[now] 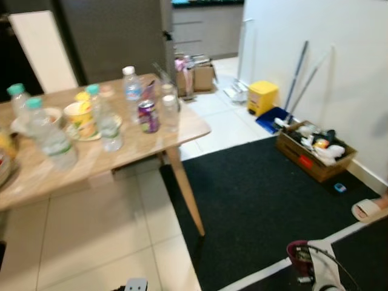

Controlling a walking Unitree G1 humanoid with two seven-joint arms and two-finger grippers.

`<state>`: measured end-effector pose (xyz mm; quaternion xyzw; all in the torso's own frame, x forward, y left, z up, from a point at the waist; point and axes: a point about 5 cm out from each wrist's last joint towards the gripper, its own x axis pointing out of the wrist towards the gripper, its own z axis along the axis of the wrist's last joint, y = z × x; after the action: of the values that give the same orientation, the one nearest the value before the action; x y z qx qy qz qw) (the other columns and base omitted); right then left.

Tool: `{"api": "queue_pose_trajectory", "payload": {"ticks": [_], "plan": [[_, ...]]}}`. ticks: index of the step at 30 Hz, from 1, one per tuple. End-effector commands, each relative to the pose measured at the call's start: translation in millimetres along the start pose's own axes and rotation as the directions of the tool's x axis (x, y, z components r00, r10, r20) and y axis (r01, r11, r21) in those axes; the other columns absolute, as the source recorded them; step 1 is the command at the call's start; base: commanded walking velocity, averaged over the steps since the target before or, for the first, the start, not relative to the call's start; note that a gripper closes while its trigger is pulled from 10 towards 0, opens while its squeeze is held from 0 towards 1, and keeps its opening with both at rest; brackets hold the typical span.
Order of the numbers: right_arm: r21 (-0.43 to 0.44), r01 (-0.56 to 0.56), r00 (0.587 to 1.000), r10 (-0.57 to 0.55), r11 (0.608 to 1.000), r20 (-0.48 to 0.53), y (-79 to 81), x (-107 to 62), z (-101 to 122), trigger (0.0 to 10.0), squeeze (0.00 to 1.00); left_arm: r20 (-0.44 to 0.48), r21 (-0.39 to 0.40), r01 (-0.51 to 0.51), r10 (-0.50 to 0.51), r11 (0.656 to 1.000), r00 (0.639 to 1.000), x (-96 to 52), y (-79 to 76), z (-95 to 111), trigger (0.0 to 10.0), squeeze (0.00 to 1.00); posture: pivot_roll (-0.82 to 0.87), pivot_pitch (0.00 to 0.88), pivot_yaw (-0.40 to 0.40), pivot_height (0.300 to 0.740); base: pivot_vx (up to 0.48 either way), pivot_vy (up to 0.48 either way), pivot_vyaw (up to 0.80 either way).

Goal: Restocking fridge

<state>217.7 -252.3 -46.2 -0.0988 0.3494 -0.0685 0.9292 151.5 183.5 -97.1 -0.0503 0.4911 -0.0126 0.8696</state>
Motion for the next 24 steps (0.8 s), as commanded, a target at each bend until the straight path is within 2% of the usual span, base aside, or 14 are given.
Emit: {"api": "queue_pose_trajectory", "payload": {"ticks": [1,5,24], "plan": [[-0.004,0.007,1.000,-0.007,1.000,0.013,-1.8,0.7,3.3,10.0,0.00,-0.007,0.006,-0.001,0.001,1.000,1.000,-0.6,0.6,-2.9,10.0,0.00,-0.05,0.000,0.022,0.740,0.000,0.000,-0.80],[-0.008,0.006,1.000,-0.006,1.000,0.009,-1.3,0.6,2.8,10.0,0.00,-0.006,0.019,-0.010,0.010,1.000,1.000,-0.6,1.2,-2.5,10.0,0.00,-0.05,0.000,0.022,0.740,0.000,0.000,-0.80],[-0.022,0.001,1.000,-0.002,1.000,-0.012,0.7,-1.1,-3.6,10.0,0.00,0.009,-0.016,0.005,-0.005,1.000,1.000,0.0,-1.3,-0.4,10.0,0.00,-0.05,0.000,0.017,0.740,0.000,0.000,-0.80]]}}
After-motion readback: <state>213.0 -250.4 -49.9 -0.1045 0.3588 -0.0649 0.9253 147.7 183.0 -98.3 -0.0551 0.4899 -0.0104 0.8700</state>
